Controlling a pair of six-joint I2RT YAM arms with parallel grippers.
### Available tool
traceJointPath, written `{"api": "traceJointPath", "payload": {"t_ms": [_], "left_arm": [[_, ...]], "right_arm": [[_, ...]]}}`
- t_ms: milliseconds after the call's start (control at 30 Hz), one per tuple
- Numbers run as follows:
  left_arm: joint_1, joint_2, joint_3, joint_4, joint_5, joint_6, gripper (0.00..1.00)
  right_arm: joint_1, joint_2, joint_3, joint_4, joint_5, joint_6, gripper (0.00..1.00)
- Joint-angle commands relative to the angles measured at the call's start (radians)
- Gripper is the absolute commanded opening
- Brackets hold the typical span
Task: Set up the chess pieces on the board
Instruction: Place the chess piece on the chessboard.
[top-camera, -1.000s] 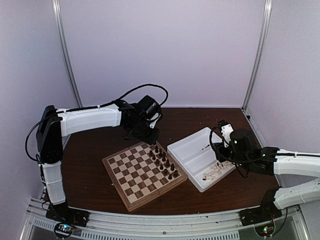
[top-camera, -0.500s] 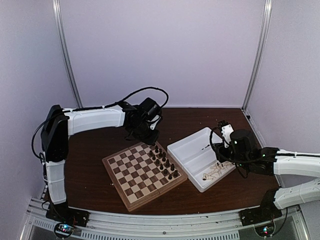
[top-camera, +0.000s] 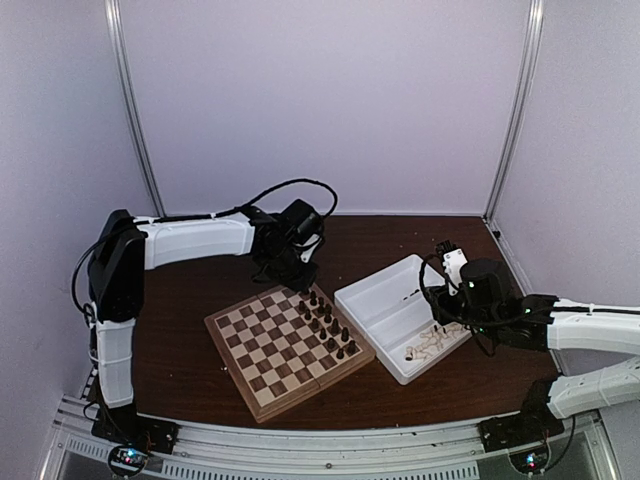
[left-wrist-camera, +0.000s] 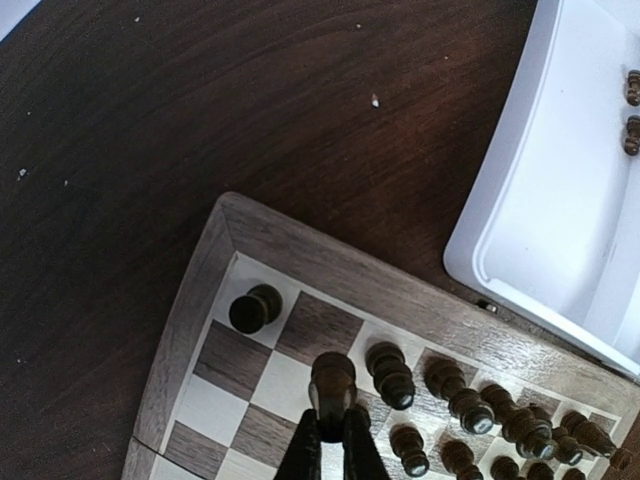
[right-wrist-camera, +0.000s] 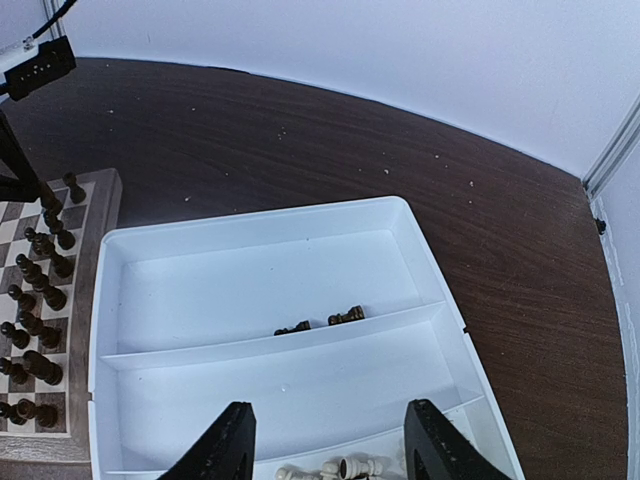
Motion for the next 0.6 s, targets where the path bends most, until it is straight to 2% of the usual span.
{"api": "traceJointPath", "payload": {"t_ms": [0,567], "left_arm": [[0.012,0.023,0.033,0.019,-0.009,0.017,0.05],[0.016,0.061,0.056,0.022,-0.003,0.030,0.05]], "right_arm": [[-0.007,-0.003,0.000,0.018,0.003,-0.015,0.54],[-0.009,0.003,0.008,0.016,0.005,-0.024,0.54]]}}
